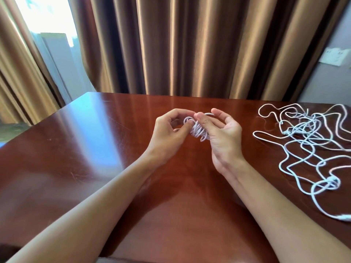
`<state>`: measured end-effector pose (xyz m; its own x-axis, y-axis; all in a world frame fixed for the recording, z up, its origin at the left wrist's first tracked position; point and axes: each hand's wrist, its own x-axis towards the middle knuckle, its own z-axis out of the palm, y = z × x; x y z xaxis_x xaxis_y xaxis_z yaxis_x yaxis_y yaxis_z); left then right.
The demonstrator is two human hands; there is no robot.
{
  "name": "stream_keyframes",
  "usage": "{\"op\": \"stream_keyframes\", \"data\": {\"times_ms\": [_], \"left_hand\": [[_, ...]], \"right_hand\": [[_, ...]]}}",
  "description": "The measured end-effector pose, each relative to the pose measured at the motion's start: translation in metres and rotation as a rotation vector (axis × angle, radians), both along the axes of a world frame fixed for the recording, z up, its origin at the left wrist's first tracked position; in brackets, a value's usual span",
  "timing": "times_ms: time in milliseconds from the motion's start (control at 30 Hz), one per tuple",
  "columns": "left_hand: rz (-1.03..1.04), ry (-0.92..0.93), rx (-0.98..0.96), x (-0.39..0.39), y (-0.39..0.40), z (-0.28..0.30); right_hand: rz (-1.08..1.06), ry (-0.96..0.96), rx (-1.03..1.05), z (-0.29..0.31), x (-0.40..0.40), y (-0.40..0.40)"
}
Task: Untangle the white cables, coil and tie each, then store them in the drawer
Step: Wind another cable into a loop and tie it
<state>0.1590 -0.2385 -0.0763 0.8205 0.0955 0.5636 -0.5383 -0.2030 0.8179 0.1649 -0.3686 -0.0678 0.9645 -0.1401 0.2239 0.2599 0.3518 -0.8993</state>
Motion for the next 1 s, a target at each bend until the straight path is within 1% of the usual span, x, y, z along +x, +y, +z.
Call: {"op": "stream_keyframes", "data": {"times_ms": [67,167,233,367,433,500,600,700,833,933,1000], "left_hand": [[0.014,0.014,-0.012,0.0,0.0,0.001],[0.056,0.021,-0.03,-0.001,0.0,0.002],[0.078,0.006,-0.008,-0.001,0.001,0.002],[0.065,0.01,-0.006,-0.002,0.001,0.004],[0.065,0.021,-0.04,-0.001,0.001,0.003],[0.073,0.035,-0.081,0.0,0.0,0.003],[0.067,0.083,-0.19,0.002,0.002,0.002],[0.078,0.121,-0.264,0.003,0.001,0.003],[0.09,0.147,-0.284,0.003,0.001,0.001],[0.091,0.149,-0.265,0.003,0.003,0.002],[0.099,0.128,-0.205,0.003,0.004,0.002]], "right_hand": [[-0.029,-0.055,-0.049,0.0,0.0,0.0],[-0.061,-0.196,-0.245,-0.002,0.0,0.0],[-0.077,-0.274,-0.351,-0.003,-0.001,0.0],[-0.164,-0.37,-0.498,-0.004,0.001,-0.003],[-0.226,-0.422,-0.59,-0.003,0.004,-0.006],[-0.299,-0.527,-0.732,-0.001,0.005,-0.01],[-0.366,-0.613,-0.91,0.0,0.004,-0.013],[-0.381,-0.645,-0.969,0.001,0.004,-0.014],[-0.32,-0.672,-1.032,0.003,0.002,-0.014],[-0.274,-0.668,-1.101,0.002,0.003,-0.014],[-0.243,-0.694,-1.145,0.002,0.003,-0.013]]}}
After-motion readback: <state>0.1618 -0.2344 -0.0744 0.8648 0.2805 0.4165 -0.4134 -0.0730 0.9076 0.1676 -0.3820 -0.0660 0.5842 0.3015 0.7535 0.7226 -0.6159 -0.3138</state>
